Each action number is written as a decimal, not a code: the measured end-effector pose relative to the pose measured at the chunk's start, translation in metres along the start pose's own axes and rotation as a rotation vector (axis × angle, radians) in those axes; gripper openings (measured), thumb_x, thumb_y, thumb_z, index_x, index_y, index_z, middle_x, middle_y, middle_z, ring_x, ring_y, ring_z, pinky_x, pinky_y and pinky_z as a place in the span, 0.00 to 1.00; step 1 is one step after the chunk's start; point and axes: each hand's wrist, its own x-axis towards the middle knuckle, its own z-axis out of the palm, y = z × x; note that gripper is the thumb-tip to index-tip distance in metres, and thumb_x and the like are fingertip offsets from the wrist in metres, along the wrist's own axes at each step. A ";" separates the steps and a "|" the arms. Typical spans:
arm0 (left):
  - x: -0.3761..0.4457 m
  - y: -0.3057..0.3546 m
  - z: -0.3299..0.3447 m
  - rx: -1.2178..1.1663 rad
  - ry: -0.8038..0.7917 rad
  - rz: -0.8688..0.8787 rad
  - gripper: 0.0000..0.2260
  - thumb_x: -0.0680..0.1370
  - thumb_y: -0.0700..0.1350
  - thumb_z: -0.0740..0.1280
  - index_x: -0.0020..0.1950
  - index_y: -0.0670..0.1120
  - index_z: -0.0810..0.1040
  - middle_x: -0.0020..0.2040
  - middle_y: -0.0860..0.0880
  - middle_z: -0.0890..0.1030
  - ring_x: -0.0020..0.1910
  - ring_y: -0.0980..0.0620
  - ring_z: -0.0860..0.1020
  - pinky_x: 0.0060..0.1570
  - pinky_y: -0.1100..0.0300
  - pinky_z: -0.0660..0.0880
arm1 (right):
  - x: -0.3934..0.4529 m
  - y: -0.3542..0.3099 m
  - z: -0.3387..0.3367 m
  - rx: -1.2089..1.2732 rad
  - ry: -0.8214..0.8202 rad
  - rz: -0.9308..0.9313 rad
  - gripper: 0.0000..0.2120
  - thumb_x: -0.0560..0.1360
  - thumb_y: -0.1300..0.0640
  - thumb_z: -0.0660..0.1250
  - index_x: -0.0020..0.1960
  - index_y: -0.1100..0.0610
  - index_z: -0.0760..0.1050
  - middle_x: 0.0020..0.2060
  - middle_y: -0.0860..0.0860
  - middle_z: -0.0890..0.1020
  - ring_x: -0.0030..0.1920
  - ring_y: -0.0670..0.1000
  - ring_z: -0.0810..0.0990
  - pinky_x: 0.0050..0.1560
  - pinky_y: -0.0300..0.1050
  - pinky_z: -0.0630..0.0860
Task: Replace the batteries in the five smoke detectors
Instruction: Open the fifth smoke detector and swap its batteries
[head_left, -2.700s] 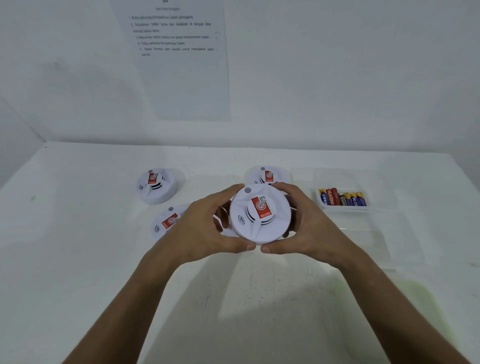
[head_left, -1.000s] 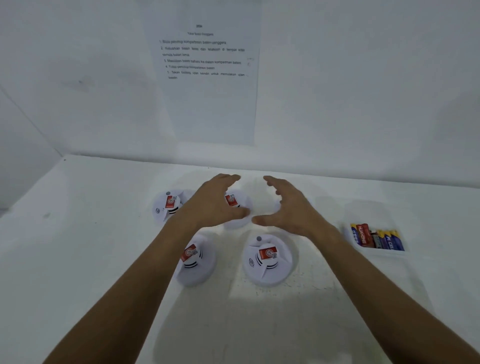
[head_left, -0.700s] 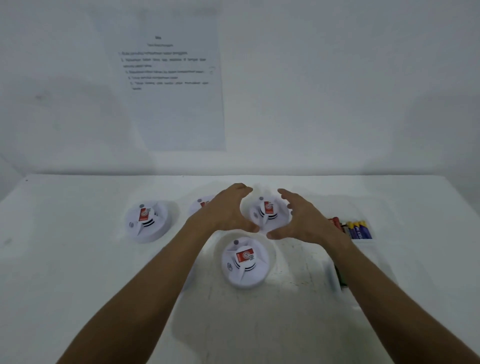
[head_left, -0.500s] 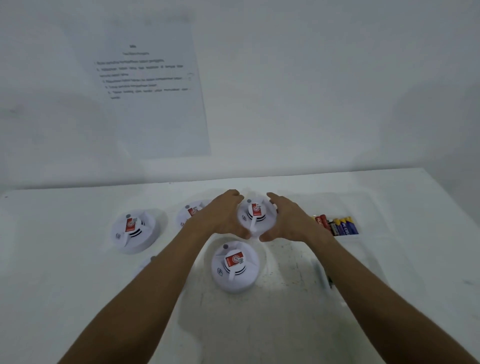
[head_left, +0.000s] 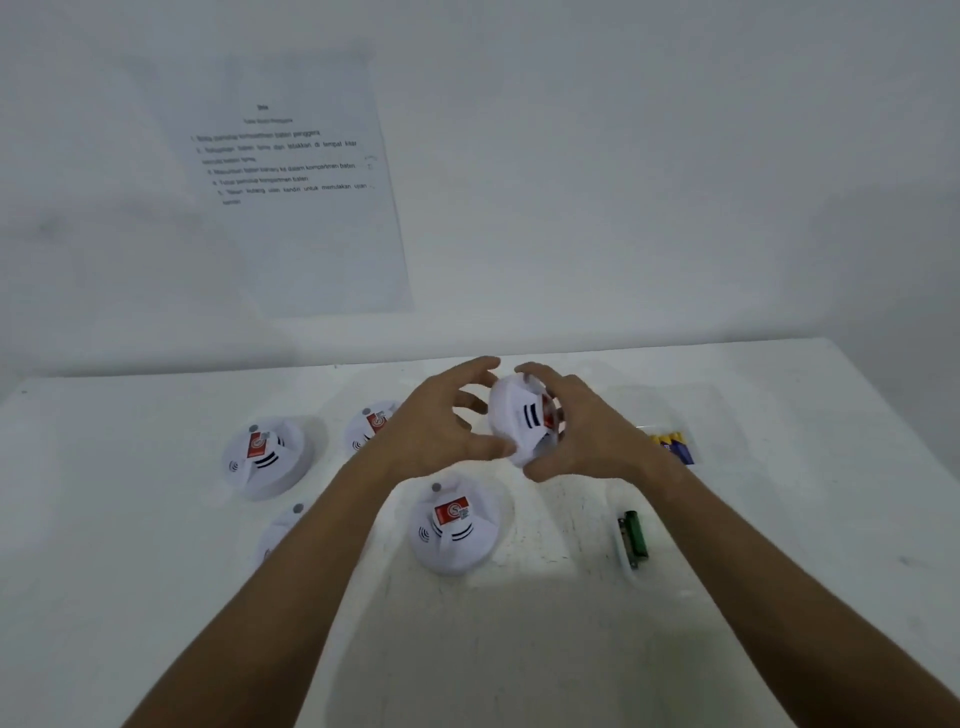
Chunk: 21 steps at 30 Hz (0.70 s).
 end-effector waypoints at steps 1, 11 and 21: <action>-0.007 0.007 0.000 -0.086 0.017 -0.003 0.32 0.69 0.42 0.77 0.70 0.53 0.69 0.60 0.58 0.77 0.53 0.59 0.79 0.46 0.67 0.78 | -0.010 0.000 -0.007 0.066 0.012 -0.021 0.46 0.62 0.60 0.81 0.72 0.45 0.60 0.59 0.50 0.73 0.57 0.53 0.76 0.53 0.51 0.81; -0.046 0.067 0.054 -0.300 -0.093 -0.025 0.30 0.69 0.36 0.77 0.67 0.54 0.75 0.55 0.47 0.83 0.49 0.45 0.84 0.51 0.48 0.81 | -0.099 0.019 -0.042 0.587 -0.073 -0.183 0.46 0.61 0.76 0.73 0.74 0.54 0.62 0.68 0.51 0.73 0.67 0.53 0.75 0.55 0.56 0.81; -0.056 0.098 0.103 -0.089 0.016 -0.051 0.27 0.62 0.43 0.82 0.58 0.57 0.78 0.57 0.57 0.80 0.40 0.48 0.83 0.40 0.54 0.80 | -0.128 0.054 -0.058 0.398 -0.031 -0.242 0.50 0.55 0.63 0.85 0.71 0.49 0.66 0.63 0.42 0.77 0.65 0.47 0.76 0.58 0.47 0.80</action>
